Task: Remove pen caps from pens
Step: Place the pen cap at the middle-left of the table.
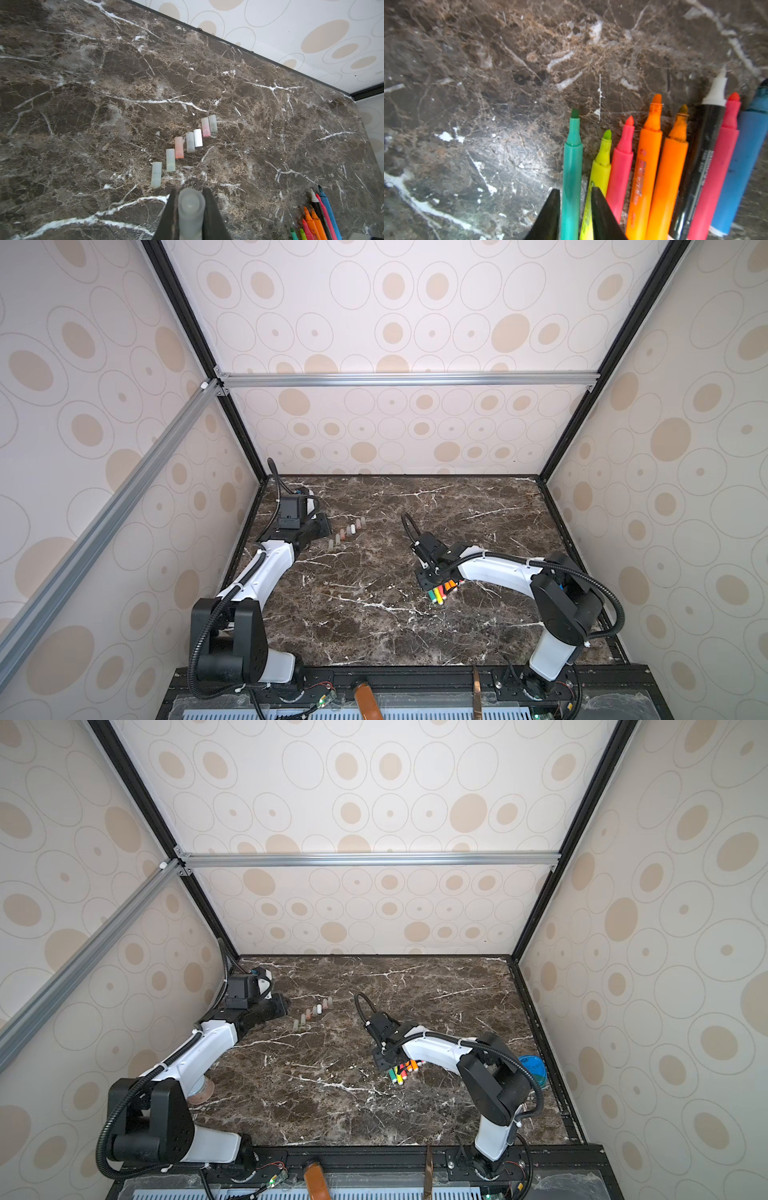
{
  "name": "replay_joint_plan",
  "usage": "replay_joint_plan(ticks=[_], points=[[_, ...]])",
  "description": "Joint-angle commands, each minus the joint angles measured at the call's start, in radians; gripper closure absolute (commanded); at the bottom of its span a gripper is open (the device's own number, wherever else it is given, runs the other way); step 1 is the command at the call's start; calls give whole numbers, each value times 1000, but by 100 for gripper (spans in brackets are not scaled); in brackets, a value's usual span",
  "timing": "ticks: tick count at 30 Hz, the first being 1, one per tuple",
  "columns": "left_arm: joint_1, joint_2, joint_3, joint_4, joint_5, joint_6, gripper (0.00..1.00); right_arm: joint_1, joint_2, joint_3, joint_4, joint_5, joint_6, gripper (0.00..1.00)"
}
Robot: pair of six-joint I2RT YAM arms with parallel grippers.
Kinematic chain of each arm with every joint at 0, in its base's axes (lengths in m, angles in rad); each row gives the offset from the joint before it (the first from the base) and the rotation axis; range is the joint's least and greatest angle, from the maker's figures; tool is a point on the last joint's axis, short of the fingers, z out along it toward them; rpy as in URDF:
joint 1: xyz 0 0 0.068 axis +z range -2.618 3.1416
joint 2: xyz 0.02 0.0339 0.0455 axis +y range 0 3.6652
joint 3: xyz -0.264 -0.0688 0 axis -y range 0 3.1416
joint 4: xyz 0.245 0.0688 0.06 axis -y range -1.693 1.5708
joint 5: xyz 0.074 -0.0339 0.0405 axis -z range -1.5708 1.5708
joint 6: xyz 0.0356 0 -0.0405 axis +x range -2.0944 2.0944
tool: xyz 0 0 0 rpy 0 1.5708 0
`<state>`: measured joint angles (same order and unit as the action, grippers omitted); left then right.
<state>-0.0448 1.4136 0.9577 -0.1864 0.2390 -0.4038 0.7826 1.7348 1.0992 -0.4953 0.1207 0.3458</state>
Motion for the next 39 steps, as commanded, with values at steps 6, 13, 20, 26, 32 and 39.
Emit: replay_joint_plan(ticks=[6, 13, 20, 26, 32, 39], points=[[17, 45, -95, 59, -99, -18, 100, 3, -160, -5, 21, 57, -43, 70], [22, 131, -65, 30, -130, 6, 100, -14, -181, 7, 1, 65, -62, 70], [29, 219, -36, 39, -117, 14, 100, -16, -174, -15, 14, 48, -54, 71], [29, 278, -4, 45, -81, 21, 100, -21, -184, -32, 18, 54, -47, 71], [30, 304, 9, 44, -78, 28, 95, -21, -180, -38, 20, 50, -46, 71], [32, 327, 10, 43, -80, 34, 90, -22, -174, -32, 17, 47, -46, 71]])
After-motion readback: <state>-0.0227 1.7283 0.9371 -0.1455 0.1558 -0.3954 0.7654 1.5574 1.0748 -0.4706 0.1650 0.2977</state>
